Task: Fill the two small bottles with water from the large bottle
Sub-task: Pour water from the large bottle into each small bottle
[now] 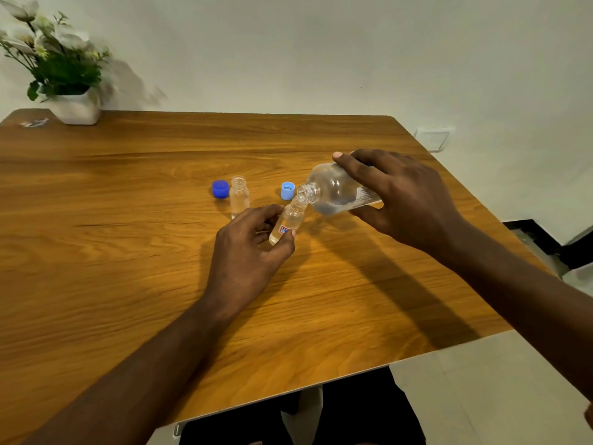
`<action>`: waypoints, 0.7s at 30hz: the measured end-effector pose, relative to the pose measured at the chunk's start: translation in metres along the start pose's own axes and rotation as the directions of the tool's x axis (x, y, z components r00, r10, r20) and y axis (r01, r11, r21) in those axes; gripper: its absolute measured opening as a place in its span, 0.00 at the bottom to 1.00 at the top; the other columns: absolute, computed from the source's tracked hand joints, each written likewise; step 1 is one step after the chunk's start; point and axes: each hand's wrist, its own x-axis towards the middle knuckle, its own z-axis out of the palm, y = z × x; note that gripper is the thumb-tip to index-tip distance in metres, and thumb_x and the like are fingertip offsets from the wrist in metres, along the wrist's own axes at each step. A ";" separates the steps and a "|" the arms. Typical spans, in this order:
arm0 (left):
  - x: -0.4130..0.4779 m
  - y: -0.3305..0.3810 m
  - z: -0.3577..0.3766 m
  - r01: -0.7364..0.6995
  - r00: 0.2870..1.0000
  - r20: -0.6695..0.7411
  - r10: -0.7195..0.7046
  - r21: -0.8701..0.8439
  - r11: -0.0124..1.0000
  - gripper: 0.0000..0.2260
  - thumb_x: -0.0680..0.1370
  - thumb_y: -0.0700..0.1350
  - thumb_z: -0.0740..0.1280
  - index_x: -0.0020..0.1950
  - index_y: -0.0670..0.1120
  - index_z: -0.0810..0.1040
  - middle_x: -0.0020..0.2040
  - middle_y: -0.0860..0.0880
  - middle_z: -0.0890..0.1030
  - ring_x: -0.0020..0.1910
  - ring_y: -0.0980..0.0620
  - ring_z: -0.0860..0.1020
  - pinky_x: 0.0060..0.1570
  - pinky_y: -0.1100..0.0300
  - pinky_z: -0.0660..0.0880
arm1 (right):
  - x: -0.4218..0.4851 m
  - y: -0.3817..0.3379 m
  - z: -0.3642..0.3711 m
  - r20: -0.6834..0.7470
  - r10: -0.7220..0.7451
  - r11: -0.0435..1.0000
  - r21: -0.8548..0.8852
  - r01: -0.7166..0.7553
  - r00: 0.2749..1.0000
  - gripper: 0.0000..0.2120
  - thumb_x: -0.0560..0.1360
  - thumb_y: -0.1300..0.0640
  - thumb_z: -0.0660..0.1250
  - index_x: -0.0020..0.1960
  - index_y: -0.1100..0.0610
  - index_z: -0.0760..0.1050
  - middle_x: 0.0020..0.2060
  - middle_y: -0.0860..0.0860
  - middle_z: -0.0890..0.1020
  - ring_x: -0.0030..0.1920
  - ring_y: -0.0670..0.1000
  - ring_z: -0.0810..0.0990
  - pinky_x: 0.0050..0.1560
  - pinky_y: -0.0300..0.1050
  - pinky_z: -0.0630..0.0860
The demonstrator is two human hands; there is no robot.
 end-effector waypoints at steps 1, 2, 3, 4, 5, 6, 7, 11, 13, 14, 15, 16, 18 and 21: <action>0.000 0.000 0.000 -0.001 1.000 0.000 0.001 -0.002 1.000 0.15 0.69 0.44 0.72 0.55 0.50 0.81 0.47 0.56 0.82 0.46 0.60 0.80 0.48 0.59 0.80 | 0.000 0.000 0.000 -0.001 0.000 1.000 -0.001 0.000 1.000 0.33 0.73 0.48 0.71 0.75 0.54 0.65 0.64 0.57 0.77 0.62 0.59 0.77 0.53 0.54 0.76; 0.000 0.000 0.000 0.000 1.000 0.001 0.000 -0.004 1.000 0.15 0.69 0.44 0.72 0.55 0.50 0.81 0.47 0.56 0.82 0.46 0.60 0.80 0.48 0.59 0.80 | 0.000 0.000 0.000 -0.002 0.001 1.000 -0.001 -0.001 1.000 0.33 0.73 0.48 0.71 0.75 0.54 0.65 0.64 0.57 0.77 0.62 0.59 0.77 0.53 0.53 0.76; 0.000 0.000 0.000 0.003 1.000 0.002 -0.003 -0.008 1.000 0.15 0.69 0.43 0.72 0.55 0.50 0.81 0.47 0.55 0.82 0.46 0.60 0.80 0.48 0.59 0.79 | 0.000 0.000 0.000 -0.002 0.001 1.000 -0.002 -0.001 1.000 0.33 0.73 0.48 0.71 0.75 0.54 0.65 0.64 0.57 0.77 0.62 0.59 0.77 0.53 0.53 0.76; 0.000 0.000 0.000 0.006 1.000 0.003 -0.006 -0.010 1.000 0.15 0.69 0.43 0.72 0.55 0.50 0.81 0.47 0.55 0.82 0.46 0.60 0.80 0.48 0.59 0.79 | 0.000 0.000 0.000 -0.001 0.002 1.000 -0.003 -0.002 1.000 0.33 0.73 0.48 0.71 0.75 0.54 0.64 0.64 0.57 0.77 0.62 0.59 0.77 0.53 0.53 0.76; 0.000 0.000 0.000 0.007 1.000 0.003 -0.007 -0.011 1.000 0.15 0.69 0.43 0.72 0.55 0.50 0.81 0.47 0.55 0.82 0.46 0.60 0.80 0.48 0.59 0.79 | 0.000 0.000 0.000 0.001 0.003 1.000 -0.002 -0.003 1.000 0.33 0.73 0.48 0.71 0.75 0.53 0.64 0.64 0.57 0.77 0.61 0.59 0.77 0.53 0.54 0.76; 0.000 0.000 0.000 0.006 1.000 0.004 -0.006 -0.012 1.000 0.15 0.69 0.43 0.72 0.55 0.51 0.81 0.47 0.55 0.82 0.46 0.60 0.80 0.48 0.59 0.79 | 0.000 0.000 0.000 0.001 0.003 1.000 -0.001 -0.003 1.000 0.33 0.73 0.48 0.71 0.75 0.53 0.64 0.64 0.57 0.77 0.61 0.59 0.77 0.53 0.54 0.76; 0.000 0.000 0.000 0.004 1.000 0.005 -0.004 -0.011 1.000 0.15 0.69 0.43 0.72 0.55 0.51 0.80 0.47 0.55 0.82 0.46 0.59 0.80 0.48 0.59 0.79 | 0.000 0.000 0.000 0.002 0.003 1.000 0.001 -0.003 1.000 0.33 0.73 0.48 0.71 0.75 0.53 0.64 0.64 0.57 0.77 0.62 0.59 0.77 0.53 0.54 0.76; 0.000 -0.001 0.000 0.007 1.000 0.008 -0.007 -0.012 1.000 0.15 0.69 0.44 0.72 0.55 0.51 0.80 0.48 0.56 0.82 0.47 0.59 0.80 0.49 0.57 0.80 | 0.000 0.001 0.001 0.007 0.006 1.000 0.005 -0.006 1.000 0.33 0.73 0.48 0.71 0.75 0.53 0.64 0.64 0.57 0.76 0.62 0.59 0.76 0.53 0.54 0.76; 0.000 -0.001 0.000 0.004 1.000 0.009 -0.004 -0.011 1.000 0.15 0.69 0.43 0.72 0.55 0.51 0.80 0.48 0.56 0.82 0.47 0.60 0.80 0.49 0.58 0.80 | 0.000 0.000 0.000 0.007 0.006 1.000 0.003 -0.006 1.000 0.33 0.73 0.48 0.71 0.75 0.53 0.64 0.64 0.57 0.76 0.62 0.59 0.77 0.54 0.54 0.76; 0.000 -0.001 0.000 0.001 1.000 0.011 -0.001 -0.007 1.000 0.15 0.69 0.43 0.72 0.55 0.51 0.80 0.48 0.57 0.82 0.47 0.60 0.80 0.49 0.58 0.80 | 0.000 0.000 0.000 0.007 0.006 1.000 0.002 -0.006 1.000 0.34 0.73 0.48 0.71 0.75 0.53 0.64 0.64 0.57 0.77 0.62 0.59 0.77 0.53 0.54 0.76; 0.000 -0.001 0.000 -0.001 1.000 0.014 0.001 -0.004 1.000 0.15 0.69 0.43 0.72 0.55 0.51 0.80 0.48 0.57 0.82 0.47 0.60 0.80 0.49 0.58 0.80 | 0.000 0.000 0.000 0.007 0.005 1.000 0.003 -0.005 1.000 0.34 0.73 0.48 0.71 0.75 0.53 0.64 0.64 0.57 0.77 0.62 0.59 0.77 0.53 0.54 0.76; 0.000 -0.001 0.000 -0.001 1.000 0.015 0.001 -0.004 1.000 0.15 0.69 0.43 0.72 0.55 0.51 0.80 0.48 0.56 0.82 0.47 0.60 0.80 0.49 0.59 0.80 | 0.000 0.000 0.000 0.007 0.004 1.000 0.004 -0.004 1.000 0.34 0.73 0.48 0.71 0.75 0.53 0.64 0.64 0.57 0.77 0.62 0.59 0.77 0.53 0.54 0.76; 0.000 0.000 0.000 -0.001 1.000 0.014 0.001 -0.006 1.000 0.15 0.69 0.43 0.72 0.56 0.50 0.80 0.48 0.55 0.82 0.47 0.60 0.80 0.49 0.59 0.80 | 0.000 0.000 0.000 0.006 0.003 1.000 0.006 -0.003 1.000 0.34 0.73 0.48 0.71 0.75 0.53 0.64 0.64 0.56 0.76 0.62 0.59 0.77 0.53 0.54 0.76; 0.000 0.000 -0.001 -0.005 1.000 0.012 0.006 -0.009 1.000 0.15 0.69 0.43 0.72 0.55 0.50 0.80 0.48 0.55 0.82 0.47 0.60 0.80 0.49 0.59 0.80 | 0.001 0.000 0.000 0.002 0.003 1.000 0.007 -0.003 1.000 0.34 0.73 0.48 0.72 0.75 0.53 0.64 0.64 0.57 0.77 0.62 0.59 0.77 0.53 0.54 0.76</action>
